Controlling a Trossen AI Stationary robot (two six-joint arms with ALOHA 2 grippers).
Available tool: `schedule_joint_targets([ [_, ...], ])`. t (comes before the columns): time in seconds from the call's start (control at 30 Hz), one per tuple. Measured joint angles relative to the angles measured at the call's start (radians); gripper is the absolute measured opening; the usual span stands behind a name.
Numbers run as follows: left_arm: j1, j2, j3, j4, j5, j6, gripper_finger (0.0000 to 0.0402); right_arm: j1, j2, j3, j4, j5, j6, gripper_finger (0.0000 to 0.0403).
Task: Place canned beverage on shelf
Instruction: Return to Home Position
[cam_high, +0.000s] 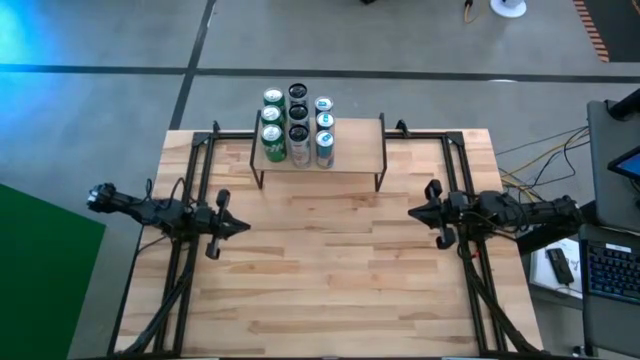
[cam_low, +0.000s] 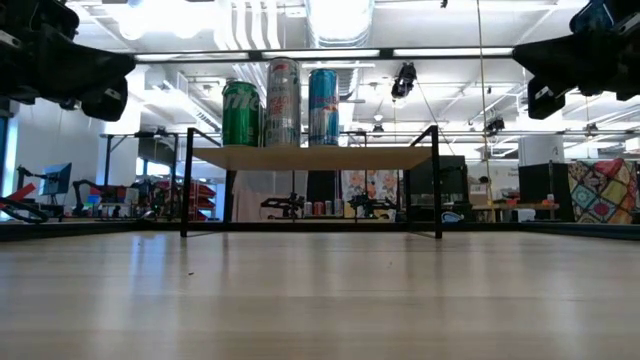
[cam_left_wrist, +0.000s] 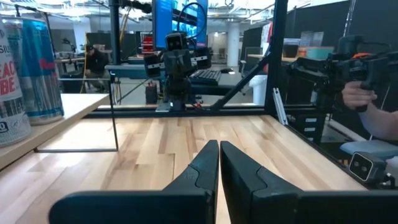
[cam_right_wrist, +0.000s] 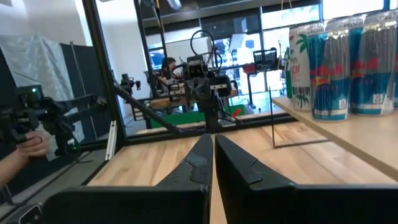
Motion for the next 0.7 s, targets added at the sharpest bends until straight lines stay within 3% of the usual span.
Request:
schedule_joint_targets([
  [0.7,0.001,0.025,-0.001,0.002,-0.002,-0.004,0.0,0.0,0.013,-0.001,-0.063,0.0,0.013,0.0009],
])
